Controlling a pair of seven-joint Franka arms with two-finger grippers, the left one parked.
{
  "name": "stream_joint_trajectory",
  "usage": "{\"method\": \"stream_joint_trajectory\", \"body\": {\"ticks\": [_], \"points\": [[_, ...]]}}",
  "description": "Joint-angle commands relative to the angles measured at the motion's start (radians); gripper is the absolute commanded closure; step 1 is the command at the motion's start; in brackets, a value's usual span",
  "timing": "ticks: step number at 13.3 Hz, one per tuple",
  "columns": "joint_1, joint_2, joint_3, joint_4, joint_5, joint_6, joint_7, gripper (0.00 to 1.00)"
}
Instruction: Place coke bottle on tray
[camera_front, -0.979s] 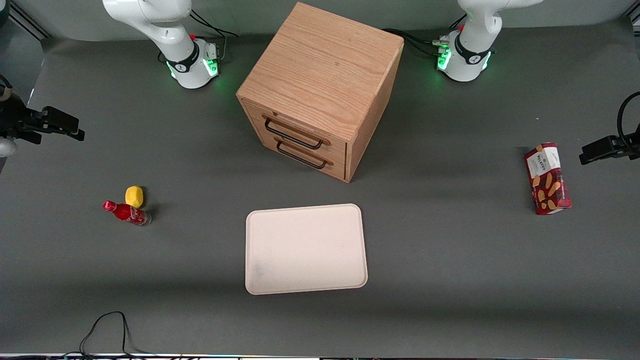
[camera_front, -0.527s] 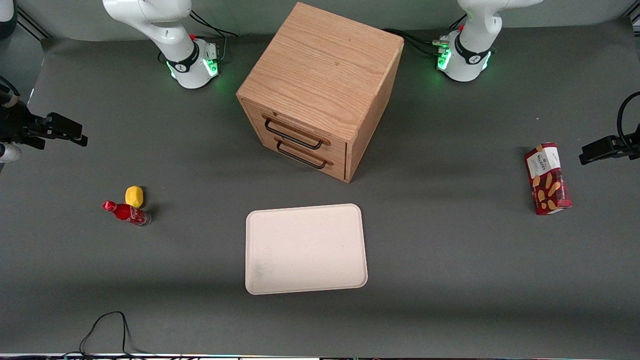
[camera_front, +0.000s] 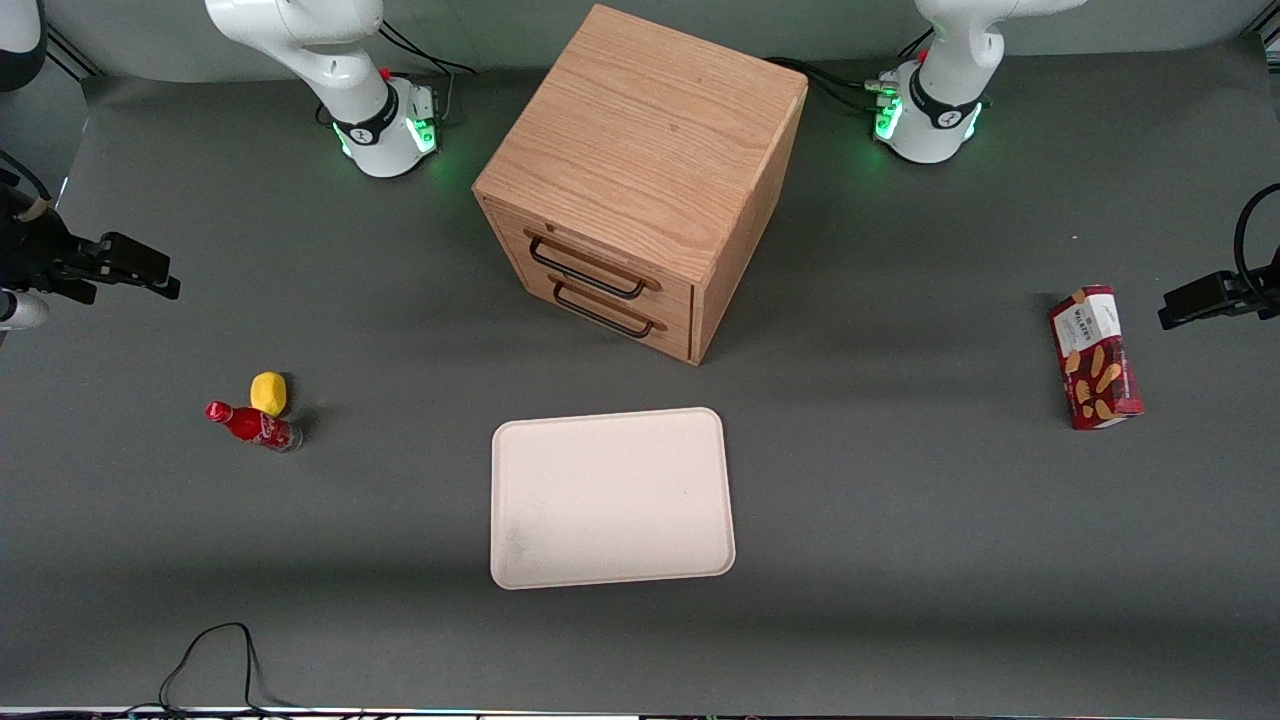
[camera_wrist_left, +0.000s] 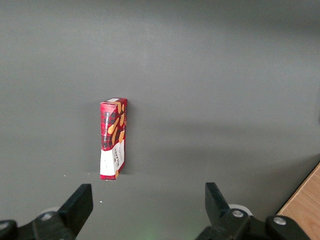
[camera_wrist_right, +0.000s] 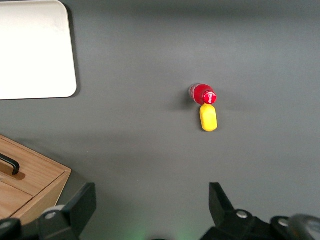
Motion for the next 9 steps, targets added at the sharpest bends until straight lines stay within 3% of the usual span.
{"method": "stream_joint_trajectory", "body": {"ticks": [1,4,9], "points": [[-0.018,0.006,0.0,-0.01,0.003,0.017,0.008,0.0],[-0.029,0.044,-0.042,0.033,-0.038,0.015,-0.073,0.0],[-0.029,0.162,-0.172,0.156,-0.029,0.015,-0.286,0.0]]}}
